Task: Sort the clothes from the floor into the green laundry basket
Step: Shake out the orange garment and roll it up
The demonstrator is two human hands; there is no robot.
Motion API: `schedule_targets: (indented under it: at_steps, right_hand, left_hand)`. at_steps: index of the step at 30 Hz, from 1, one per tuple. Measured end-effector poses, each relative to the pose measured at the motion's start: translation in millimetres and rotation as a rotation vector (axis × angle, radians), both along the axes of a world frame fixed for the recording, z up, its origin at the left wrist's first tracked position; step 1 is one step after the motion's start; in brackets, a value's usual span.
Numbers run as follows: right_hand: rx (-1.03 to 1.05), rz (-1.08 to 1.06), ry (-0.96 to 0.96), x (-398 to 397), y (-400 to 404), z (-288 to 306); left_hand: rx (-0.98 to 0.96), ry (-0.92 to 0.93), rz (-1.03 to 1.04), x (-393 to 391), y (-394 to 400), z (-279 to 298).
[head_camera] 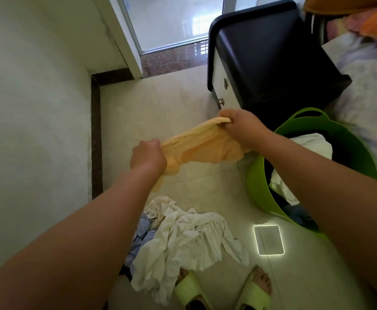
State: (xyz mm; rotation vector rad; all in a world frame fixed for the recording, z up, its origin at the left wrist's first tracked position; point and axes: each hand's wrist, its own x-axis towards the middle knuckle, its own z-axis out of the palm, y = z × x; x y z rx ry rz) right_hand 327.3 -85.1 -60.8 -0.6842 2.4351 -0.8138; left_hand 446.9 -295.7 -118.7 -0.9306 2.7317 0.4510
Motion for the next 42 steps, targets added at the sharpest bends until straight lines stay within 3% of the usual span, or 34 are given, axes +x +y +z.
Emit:
schedule_targets:
  at_steps: [5, 9, 11, 13, 16, 20, 24, 27, 29, 32, 33, 35, 37, 39, 42]
  right_hand:
    - [0.320, 0.112, 0.160, 9.3, 13.2, -16.6]
    - [0.329, -0.128, 0.057, 27.4, -4.6, -40.6]
    - [0.357, -0.185, -0.132, 36.9, -13.2, -51.9]
    - [0.258, -0.275, -0.488, 50.8, -14.2, -60.4]
    - [-0.311, -0.404, -1.203, 67.9, -8.4, -71.8]
    - [-0.791, -0.598, -1.552, 68.4, -3.7, -81.9]
    - [-0.877, -0.816, -1.521, 62.2, -1.6, -85.1]
    - [-0.869, -1.048, -1.344, 52.7, 0.1, -76.9]
    - [-0.810, -1.119, -1.218, 46.8, 5.1, -67.6]
    - [-0.645, -1.084, -1.044, 34.5, 23.3, -66.2]
    - [-0.610, -1.061, -1.003, 29.7, 38.3, -64.8]
    - [-0.555, -1.012, -0.984, 28.0, 44.6, -69.2]
    - [-0.563, -0.987, -0.978, 25.8, 59.4, -71.3]
    - [-0.561, -0.948, -0.962, 23.8, 78.4, -68.9]
    - [-0.313, -0.888, -0.820, 25.9, 104.7, -55.0]
  left_hand:
    - [0.242, -0.027, 0.322, -1.6, 2.9, -7.4]
    - [0.882, 0.151, 0.966, -13.7, 31.5, 1.9]
    - [1.090, 0.245, 1.083, -16.6, 44.4, 0.9]
    - [1.255, 0.378, 1.041, -14.8, 59.4, 2.5]
    - [1.515, 0.508, 1.006, -14.2, 77.9, 5.9]
    - [1.996, 0.516, 0.881, -10.8, 85.1, 6.0]
    - [2.003, 0.499, 0.817, 7.5, 92.3, 8.8]
    - [1.901, 0.425, 0.869, 17.3, 93.6, -0.4]
    - [1.690, 0.328, 0.906, 19.4, 94.1, -9.0]
    - [1.217, -0.054, 1.065, 21.5, 109.2, -23.8]
    - [1.204, -0.114, 1.091, 15.3, 122.8, -22.3]
    - [1.434, -0.091, 1.140, 5.5, 130.2, -16.7]
    - [1.664, -0.061, 1.032, -9.7, 148.0, -6.3]
    - [1.695, -0.074, 0.873, -29.9, 171.8, 6.4]
    - [1.595, -0.074, 0.870, -65.6, 210.6, 10.7]
